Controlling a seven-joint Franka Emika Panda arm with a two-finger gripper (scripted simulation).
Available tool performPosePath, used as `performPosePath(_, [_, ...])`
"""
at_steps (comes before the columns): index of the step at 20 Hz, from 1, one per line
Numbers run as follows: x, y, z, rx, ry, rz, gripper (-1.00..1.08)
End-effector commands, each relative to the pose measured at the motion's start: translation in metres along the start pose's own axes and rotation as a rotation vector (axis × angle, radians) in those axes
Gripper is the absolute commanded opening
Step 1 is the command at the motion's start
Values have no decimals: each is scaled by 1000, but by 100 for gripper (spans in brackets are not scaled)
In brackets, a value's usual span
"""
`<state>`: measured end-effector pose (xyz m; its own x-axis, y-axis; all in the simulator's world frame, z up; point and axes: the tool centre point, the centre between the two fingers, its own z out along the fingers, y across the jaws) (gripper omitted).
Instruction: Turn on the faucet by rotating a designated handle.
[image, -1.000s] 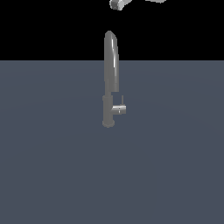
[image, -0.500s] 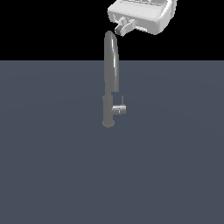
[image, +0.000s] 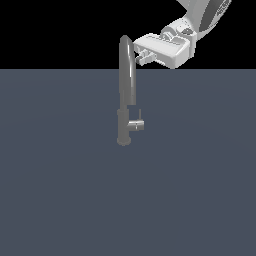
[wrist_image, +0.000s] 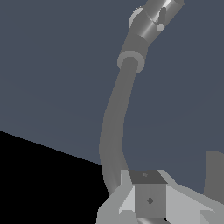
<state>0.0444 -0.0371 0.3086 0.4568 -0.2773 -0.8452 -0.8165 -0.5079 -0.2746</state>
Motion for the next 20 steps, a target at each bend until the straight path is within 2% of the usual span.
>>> performPosePath(1, [19,-2,2,40,-47,39,-100])
performPosePath(13, [114,-1,26,243,-278,242,-100])
performPosePath(20, [153,3,45,332,-378,332,-100])
